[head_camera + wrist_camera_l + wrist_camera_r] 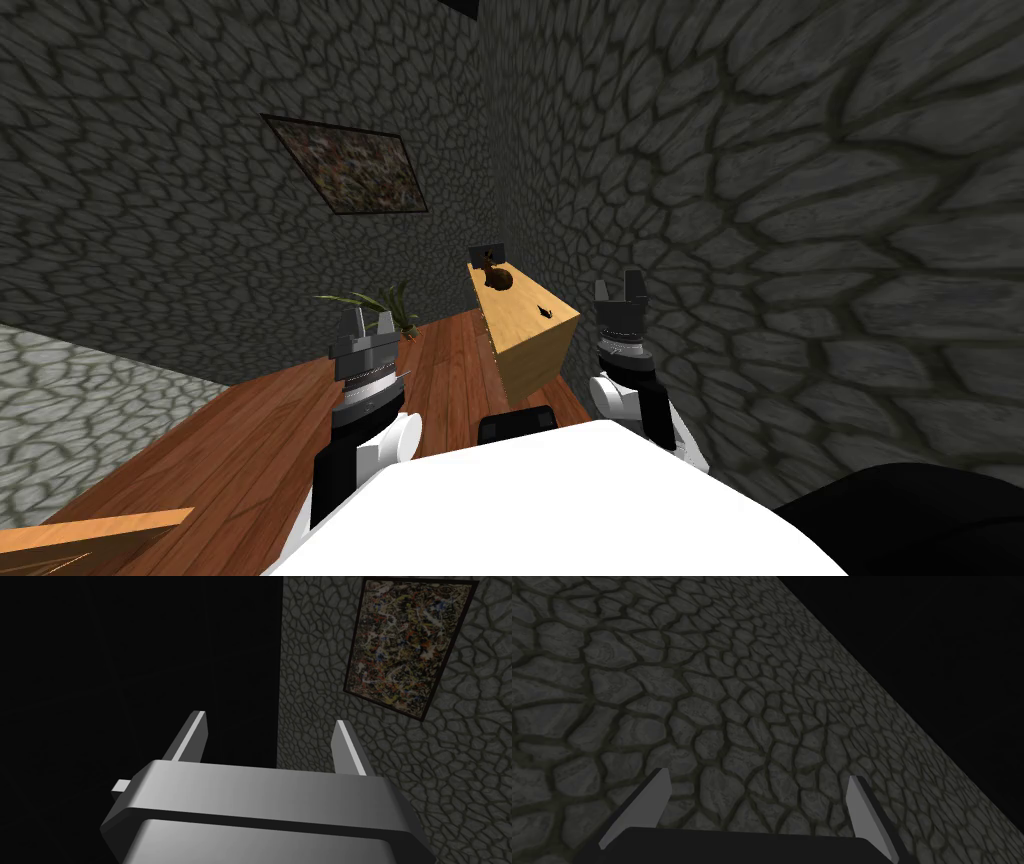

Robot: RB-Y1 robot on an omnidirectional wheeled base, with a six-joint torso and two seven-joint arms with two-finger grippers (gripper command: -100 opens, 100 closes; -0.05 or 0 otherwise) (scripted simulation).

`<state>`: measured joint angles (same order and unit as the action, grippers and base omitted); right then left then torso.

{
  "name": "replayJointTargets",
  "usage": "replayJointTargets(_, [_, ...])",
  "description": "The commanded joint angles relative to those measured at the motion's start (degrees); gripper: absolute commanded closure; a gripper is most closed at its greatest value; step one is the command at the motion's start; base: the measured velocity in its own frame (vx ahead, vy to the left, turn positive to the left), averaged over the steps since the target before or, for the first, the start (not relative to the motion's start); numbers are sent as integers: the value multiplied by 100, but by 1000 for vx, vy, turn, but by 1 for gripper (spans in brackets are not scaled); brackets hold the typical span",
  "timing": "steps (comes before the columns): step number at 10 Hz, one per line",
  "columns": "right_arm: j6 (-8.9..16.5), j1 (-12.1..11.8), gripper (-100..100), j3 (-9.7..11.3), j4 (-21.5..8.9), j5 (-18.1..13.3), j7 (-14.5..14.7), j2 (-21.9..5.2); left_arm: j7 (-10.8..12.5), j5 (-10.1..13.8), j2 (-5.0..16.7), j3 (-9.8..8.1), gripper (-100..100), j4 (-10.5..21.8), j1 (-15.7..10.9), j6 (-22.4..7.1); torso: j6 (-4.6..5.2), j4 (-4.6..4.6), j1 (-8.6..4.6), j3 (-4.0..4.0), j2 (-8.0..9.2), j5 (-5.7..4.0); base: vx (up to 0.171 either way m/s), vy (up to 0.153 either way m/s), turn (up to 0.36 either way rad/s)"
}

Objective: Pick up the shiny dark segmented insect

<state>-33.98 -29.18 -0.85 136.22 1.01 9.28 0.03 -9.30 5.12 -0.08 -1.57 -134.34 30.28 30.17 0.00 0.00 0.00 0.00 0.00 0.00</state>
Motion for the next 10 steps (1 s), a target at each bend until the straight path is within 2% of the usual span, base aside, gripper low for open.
replayJointTargets(1, [32, -90, -100, -8, -84, -84, 102, -204, 0, 0, 0, 0, 0, 0, 0, 0, 0, 0, 0, 0, 0, 0, -17, 11, 25])
replayJointTargets(4, [103, -290, -100, -32, -327, -260, 321, -618, 0, 0, 0, 0, 0, 0, -1, 0, 0, 3, 8, 9, 17, 1, -45, 29, 49])
replayJointTargets(7, [197, -605, -100, -53, -755, -480, 597, -1141, 0, 0, -1, 1, 0, 0, -1, 0, 0, 6, 18, 16, 28, 4, -67, 56, 76])
replayJointTargets(8, [197, -605, -100, -53, -755, -480, 597, -1175, 0, 0, -1, 1, 0, 0, -1, 0, 0, 7, 20, 18, 30, 5, -46, 40, 20])
replayJointTargets(10, [260, -886, -100, -51, -1117, -631, 787, -1564, 0, 0, 0, 0, 0, 0, -1, 0, 0, 4, 11, 10, 17, 2, -33, 47, 95])
